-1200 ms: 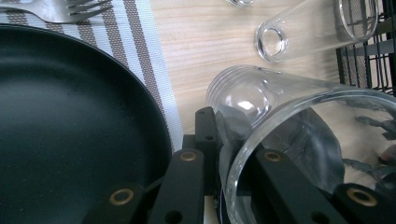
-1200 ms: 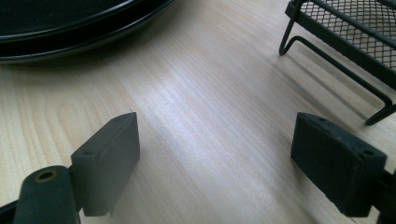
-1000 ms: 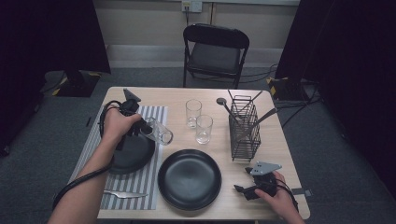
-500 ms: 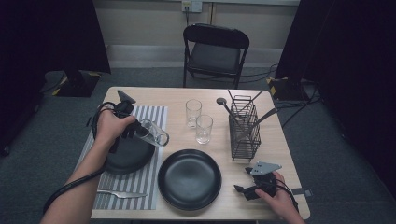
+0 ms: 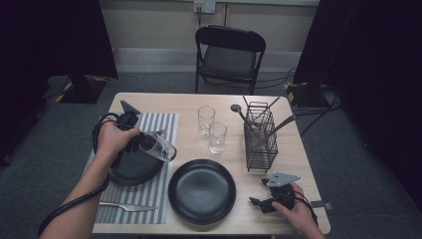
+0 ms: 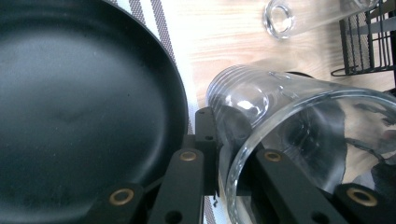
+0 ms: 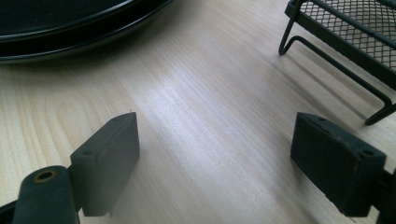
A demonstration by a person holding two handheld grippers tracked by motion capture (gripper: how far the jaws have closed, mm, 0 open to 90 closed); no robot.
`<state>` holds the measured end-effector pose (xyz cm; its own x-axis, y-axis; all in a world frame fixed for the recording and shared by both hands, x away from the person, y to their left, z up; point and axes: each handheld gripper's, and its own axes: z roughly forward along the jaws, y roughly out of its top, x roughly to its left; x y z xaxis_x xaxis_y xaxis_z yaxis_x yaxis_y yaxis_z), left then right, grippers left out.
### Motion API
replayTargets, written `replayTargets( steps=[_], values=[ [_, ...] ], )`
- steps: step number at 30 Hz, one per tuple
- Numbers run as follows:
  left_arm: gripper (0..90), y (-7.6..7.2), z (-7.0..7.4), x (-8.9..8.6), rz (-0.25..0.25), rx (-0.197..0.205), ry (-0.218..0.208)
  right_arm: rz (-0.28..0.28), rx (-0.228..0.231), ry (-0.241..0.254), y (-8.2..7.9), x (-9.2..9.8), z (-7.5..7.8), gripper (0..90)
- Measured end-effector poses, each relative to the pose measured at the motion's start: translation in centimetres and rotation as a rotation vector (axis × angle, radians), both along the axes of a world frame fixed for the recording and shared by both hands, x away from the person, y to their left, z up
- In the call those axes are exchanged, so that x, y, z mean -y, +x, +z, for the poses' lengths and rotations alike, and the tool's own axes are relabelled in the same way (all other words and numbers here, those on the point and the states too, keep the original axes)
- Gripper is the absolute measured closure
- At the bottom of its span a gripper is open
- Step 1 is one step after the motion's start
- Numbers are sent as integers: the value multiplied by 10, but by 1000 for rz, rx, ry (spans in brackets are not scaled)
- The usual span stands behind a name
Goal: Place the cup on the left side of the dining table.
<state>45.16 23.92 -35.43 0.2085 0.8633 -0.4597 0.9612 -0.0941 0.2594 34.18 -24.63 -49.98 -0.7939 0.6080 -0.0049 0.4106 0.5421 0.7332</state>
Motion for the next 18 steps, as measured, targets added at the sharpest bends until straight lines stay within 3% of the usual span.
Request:
replayTargets(
  steps=[7, 13, 18],
  values=[
    [849, -7, -3, -5, 8, -8, 0, 0, 0, 0, 0, 0, 0, 147],
    [849, -15, -4, -7, 5, -14, -28, 1, 2, 0, 0, 0, 0, 146],
    [849, -20, -1, -8, 7, -1, -25, 0, 0, 0, 0, 0, 0, 146]
  ],
)
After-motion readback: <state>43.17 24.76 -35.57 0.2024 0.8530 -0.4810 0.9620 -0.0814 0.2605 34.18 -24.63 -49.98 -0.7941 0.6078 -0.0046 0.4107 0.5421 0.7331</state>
